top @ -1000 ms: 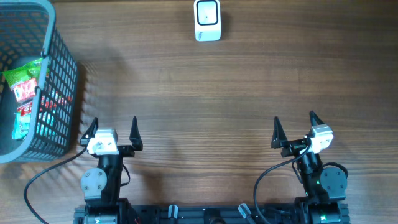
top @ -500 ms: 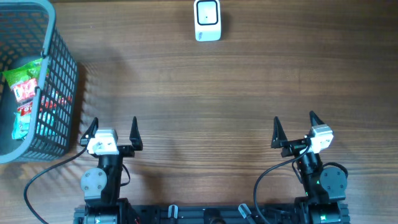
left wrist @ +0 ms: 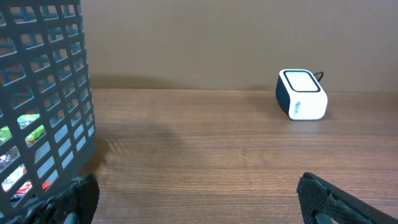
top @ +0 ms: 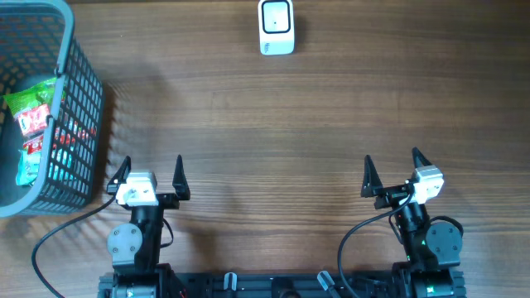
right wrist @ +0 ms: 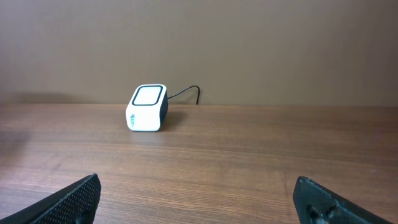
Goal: Scan the item barcode
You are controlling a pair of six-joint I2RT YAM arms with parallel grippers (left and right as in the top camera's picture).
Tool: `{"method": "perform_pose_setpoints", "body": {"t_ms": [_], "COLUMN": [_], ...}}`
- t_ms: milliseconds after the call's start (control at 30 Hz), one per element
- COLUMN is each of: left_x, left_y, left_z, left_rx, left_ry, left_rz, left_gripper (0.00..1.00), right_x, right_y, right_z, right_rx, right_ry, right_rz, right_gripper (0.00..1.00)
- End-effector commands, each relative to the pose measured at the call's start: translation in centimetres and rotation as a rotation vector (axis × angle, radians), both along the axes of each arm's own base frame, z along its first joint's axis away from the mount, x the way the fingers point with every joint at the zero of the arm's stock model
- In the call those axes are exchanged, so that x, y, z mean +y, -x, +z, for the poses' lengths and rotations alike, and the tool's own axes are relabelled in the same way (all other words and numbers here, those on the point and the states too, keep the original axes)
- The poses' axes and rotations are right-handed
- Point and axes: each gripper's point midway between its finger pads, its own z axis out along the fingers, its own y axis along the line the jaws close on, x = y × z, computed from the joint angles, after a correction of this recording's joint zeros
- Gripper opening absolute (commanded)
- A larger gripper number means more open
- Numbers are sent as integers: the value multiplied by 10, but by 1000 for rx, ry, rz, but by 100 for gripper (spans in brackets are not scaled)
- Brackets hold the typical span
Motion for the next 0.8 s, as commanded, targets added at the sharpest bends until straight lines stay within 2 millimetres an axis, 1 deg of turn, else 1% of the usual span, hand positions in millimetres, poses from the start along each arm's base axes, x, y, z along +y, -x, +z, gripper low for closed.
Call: {"method": "perform_pose_setpoints", "body": {"t_ms": [0, 200, 267, 300, 400, 500, 600, 700, 767], "left_x": [-5, -6, 0, -1, -9, -20, -28, -38, -43], "left_y": [0, 0, 0, 0, 0, 4, 15, 30, 42], "left_z": [-1, -1, 2, 8, 16, 15, 25, 50, 84], "left_rx": [3, 2, -10, -35, -58, -2, 73, 134, 179], "left_ry": [-14, -14, -27, 3, 130, 224, 326, 421, 465], "left_rz": [-27, -32, -1, -2, -43, -97, -124, -159, -175], "left_gripper": [100, 100, 100, 100, 100, 100, 100, 100, 100], "right_x": [-3, -3, -3, -3, -3, -3, -3, -3, -3], "right_y": [-1, -1, -1, -1, -1, -1, -1, -1, -1], "right_z": [1, 1, 1, 1, 1, 1, 1, 1, 1], "right_rx": [-6, -6, -6, -6, -6, -6, -6, -6, -6], "right_ry": [8, 8, 8, 8, 8, 8, 9, 8, 8], "right_rz": [-18, -18, -18, -18, -18, -18, -18, -18, -18], "right_gripper": [100, 100, 100, 100, 100, 100, 100, 100, 100]}}
